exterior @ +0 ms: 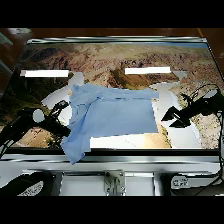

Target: Fold the shirts.

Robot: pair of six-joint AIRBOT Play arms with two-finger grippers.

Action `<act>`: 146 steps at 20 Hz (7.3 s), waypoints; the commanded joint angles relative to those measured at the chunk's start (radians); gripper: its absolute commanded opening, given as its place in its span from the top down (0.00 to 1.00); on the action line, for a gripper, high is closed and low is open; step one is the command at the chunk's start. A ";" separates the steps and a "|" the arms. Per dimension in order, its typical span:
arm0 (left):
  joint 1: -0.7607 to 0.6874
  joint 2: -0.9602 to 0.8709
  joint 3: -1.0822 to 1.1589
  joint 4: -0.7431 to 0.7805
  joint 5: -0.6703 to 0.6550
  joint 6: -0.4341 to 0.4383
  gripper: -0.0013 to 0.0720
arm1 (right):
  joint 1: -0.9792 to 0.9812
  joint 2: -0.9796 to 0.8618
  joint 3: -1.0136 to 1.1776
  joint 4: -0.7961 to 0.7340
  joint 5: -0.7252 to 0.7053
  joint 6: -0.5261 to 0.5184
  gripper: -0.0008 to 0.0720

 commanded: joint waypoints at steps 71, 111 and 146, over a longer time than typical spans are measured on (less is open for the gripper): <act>0.262 -0.658 0.740 -0.389 0.853 -0.103 0.93 | 0.306 -0.259 0.312 -0.108 -1.260 0.152 0.91; 0.578 -0.331 0.224 -0.338 -0.259 -0.015 0.18 | -0.080 0.087 0.060 -0.105 -0.003 -0.006 0.13; 0.554 -0.283 -0.065 -0.661 -0.072 0.172 0.93 | 0.072 -0.010 -0.163 0.003 -0.308 0.070 0.23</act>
